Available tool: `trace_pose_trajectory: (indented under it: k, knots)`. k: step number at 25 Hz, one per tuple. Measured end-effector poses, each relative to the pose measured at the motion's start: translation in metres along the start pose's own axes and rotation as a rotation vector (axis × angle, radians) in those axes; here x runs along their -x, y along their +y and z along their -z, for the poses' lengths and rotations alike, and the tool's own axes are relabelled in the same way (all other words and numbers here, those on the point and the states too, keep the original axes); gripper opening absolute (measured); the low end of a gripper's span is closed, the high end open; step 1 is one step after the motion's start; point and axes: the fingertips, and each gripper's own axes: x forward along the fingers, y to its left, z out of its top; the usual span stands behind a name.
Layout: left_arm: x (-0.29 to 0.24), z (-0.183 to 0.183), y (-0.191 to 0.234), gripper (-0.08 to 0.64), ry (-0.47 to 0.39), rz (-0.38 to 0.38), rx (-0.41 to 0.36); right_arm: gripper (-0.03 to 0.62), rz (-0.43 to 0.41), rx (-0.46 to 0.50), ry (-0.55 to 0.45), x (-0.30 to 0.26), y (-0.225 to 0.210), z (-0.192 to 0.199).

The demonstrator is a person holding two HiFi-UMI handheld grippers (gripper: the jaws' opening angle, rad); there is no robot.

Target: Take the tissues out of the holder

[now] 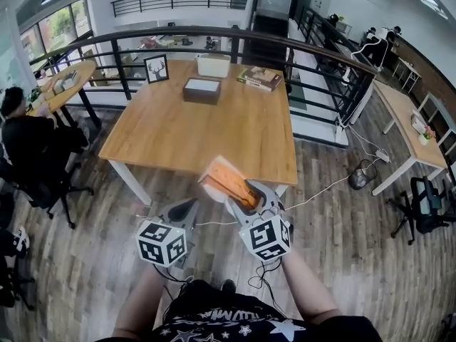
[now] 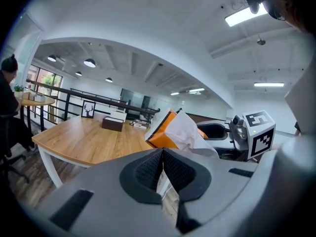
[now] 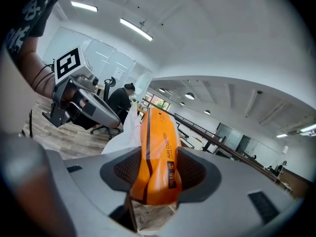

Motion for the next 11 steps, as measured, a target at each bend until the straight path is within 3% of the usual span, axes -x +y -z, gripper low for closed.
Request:
trace_pose_trajectory:
  k: [5, 11]
  knots:
    - [0.010, -0.009, 0.007, 0.014, 0.019, 0.035, -0.011, 0.222, 0.009, -0.010, 0.044, -0.003, 0.010, -0.008]
    - [0.031, -0.040, 0.025, 0.014, -0.058, 0.051, -0.020, 0.222, 0.104, -0.024, 0.021, -0.002, 0.012, -0.046]
